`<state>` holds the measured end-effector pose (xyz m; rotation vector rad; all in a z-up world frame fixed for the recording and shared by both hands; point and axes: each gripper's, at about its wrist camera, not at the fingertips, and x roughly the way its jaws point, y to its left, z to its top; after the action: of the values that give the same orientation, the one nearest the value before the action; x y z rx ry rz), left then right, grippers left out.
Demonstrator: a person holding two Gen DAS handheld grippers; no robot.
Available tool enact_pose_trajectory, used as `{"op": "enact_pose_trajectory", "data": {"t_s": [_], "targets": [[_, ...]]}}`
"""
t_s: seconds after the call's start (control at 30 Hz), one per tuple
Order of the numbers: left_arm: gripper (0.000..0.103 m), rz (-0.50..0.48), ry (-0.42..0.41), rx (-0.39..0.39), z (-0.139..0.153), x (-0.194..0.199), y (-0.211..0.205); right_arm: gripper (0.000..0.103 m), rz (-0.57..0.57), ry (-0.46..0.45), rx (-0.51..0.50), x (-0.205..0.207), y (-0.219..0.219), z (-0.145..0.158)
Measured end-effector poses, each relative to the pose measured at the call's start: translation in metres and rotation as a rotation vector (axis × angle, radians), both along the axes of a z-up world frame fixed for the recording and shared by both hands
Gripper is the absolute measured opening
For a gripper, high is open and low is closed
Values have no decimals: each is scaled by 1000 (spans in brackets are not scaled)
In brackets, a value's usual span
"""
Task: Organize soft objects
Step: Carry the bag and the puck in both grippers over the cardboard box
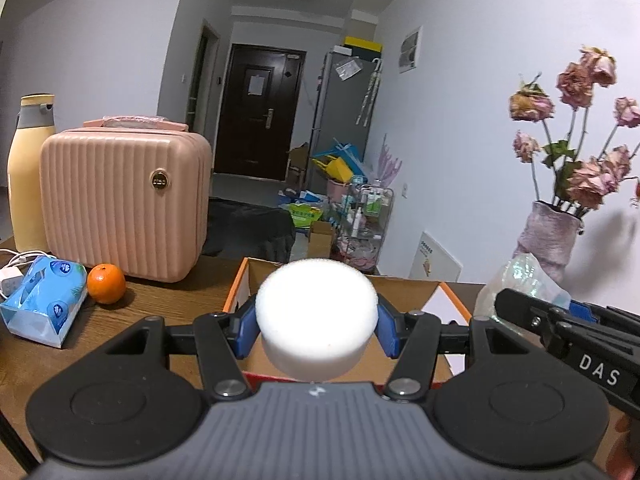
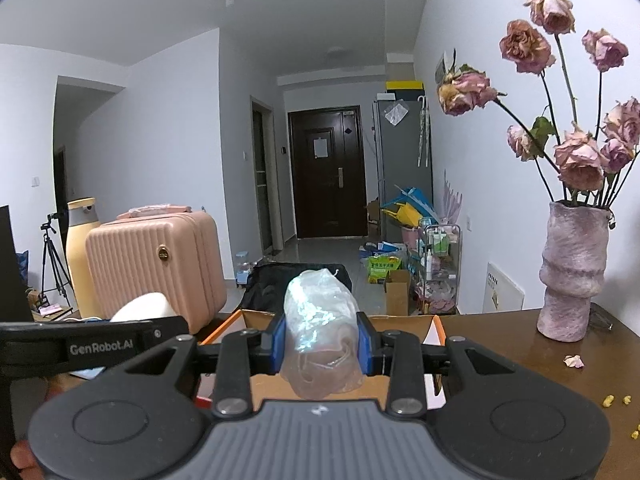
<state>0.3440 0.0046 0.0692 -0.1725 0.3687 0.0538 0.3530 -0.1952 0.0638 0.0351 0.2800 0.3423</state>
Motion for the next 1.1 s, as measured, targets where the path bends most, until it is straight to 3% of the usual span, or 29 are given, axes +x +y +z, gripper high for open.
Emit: {"op": "enact_pose_trajectory", "data": {"t_s": [0.57, 1.1], "targets": [[58, 23, 44, 45, -16, 65, -2, 34, -21, 122, -25, 83, -14, -18], [58, 39, 129, 99, -40, 127, -2, 34, -6, 239, -122, 141, 1, -49]]}}
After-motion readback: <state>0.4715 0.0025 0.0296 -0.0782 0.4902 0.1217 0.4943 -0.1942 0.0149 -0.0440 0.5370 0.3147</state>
